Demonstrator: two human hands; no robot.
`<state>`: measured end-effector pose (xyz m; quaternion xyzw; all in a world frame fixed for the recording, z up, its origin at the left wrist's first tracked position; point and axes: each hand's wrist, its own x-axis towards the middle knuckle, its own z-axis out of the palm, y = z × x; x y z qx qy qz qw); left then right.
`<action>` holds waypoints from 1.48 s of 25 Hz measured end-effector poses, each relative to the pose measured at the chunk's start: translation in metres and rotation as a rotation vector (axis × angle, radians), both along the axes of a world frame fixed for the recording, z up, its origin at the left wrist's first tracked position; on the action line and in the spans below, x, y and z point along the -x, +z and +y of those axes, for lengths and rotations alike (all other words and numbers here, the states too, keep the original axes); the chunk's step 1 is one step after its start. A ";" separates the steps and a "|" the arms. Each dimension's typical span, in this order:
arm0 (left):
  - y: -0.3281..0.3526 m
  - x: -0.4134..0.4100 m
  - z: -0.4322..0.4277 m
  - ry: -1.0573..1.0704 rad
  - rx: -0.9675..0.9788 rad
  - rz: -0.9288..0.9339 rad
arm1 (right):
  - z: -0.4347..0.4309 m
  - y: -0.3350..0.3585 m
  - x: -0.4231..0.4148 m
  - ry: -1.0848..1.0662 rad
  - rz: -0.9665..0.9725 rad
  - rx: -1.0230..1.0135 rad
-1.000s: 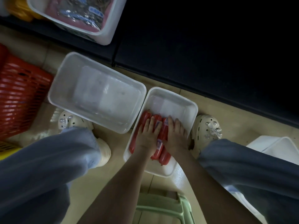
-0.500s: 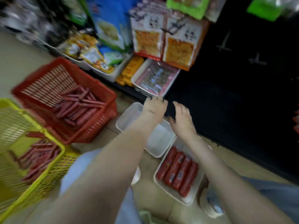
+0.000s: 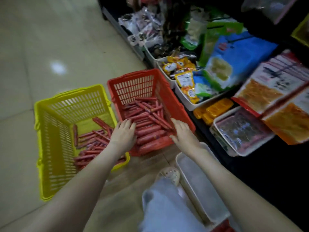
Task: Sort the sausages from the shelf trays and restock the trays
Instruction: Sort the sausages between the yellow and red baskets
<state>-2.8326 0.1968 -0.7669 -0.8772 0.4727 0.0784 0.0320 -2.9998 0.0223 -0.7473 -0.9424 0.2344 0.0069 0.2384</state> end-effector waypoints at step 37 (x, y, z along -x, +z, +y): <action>-0.123 -0.068 -0.095 0.046 -0.081 -0.206 | -0.082 -0.177 -0.169 0.746 -0.258 0.529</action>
